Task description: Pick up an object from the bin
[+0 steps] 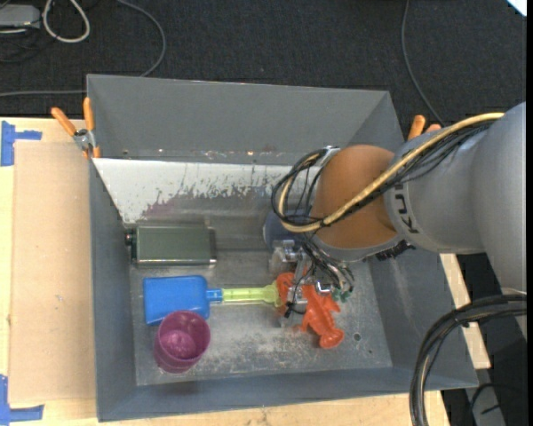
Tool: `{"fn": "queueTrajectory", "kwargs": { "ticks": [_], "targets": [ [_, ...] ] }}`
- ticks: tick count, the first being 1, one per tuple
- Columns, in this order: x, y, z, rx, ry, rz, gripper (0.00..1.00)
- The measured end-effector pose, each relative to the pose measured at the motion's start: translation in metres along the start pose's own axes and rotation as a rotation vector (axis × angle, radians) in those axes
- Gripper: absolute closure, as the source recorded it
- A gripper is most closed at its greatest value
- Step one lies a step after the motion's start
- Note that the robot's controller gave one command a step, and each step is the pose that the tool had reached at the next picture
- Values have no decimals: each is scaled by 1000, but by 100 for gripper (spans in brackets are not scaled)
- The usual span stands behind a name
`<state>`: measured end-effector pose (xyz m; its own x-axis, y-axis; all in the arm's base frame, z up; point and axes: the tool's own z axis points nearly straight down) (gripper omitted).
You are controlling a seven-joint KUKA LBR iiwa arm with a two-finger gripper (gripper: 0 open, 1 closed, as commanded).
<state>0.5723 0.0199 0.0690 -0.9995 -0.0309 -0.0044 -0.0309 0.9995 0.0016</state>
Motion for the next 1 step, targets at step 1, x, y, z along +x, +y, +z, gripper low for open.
{"fn": "queueTrajectory", "kwargs": {
  "ticks": [1],
  "targets": [
    [11,33,0,-2,12,-129,100]
  ]
}}
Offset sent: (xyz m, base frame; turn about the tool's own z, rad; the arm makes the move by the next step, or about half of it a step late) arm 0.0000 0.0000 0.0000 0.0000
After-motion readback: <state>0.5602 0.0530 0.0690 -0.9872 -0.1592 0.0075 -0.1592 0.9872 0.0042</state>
